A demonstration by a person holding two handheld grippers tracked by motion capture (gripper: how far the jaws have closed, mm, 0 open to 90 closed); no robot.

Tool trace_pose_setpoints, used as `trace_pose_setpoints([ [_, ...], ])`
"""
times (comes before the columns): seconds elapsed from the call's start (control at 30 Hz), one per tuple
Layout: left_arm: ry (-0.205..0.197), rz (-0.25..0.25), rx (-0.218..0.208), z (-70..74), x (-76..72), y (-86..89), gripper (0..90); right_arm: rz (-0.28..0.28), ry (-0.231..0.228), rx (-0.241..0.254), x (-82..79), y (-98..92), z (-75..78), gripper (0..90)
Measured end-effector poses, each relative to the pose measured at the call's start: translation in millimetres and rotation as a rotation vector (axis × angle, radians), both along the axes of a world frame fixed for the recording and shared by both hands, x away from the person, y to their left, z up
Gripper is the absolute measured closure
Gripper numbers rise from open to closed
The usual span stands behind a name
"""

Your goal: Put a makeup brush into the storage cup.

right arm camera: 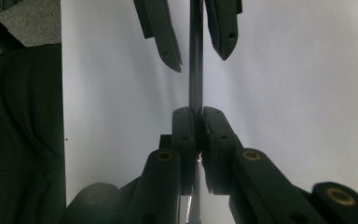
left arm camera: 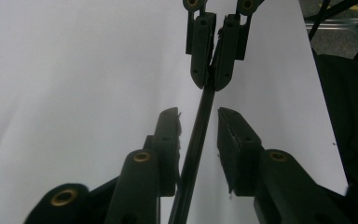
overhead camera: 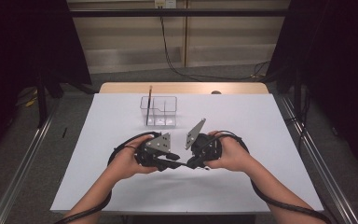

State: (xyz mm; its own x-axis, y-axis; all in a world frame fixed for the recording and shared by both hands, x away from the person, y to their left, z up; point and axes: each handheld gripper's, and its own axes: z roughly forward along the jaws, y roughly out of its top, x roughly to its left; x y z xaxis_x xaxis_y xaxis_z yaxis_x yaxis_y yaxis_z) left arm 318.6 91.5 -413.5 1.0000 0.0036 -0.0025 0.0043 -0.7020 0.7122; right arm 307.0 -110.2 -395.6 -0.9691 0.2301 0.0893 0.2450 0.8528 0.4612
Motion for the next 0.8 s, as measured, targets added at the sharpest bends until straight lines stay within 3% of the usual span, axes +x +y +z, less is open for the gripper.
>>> trace_pose_setpoints([
  [0.23, -0.005, -0.014, 0.021, -4.3, -0.1, -2.4, 74.7, 0.005, 0.001, -0.002, 0.1, 0.3, 2.3, 85.0],
  [0.53, -0.011, -0.016, 0.030, -6.5, 0.6, -5.1, 77.0, -0.002, 0.018, 0.041, 2.9, -4.9, 5.4, 85.0],
  [0.8, -0.018, -0.025, 0.041, -9.0, -0.1, -7.9, 77.5, -0.003, 0.027, 0.045, 4.4, -6.0, 6.6, 85.1],
])
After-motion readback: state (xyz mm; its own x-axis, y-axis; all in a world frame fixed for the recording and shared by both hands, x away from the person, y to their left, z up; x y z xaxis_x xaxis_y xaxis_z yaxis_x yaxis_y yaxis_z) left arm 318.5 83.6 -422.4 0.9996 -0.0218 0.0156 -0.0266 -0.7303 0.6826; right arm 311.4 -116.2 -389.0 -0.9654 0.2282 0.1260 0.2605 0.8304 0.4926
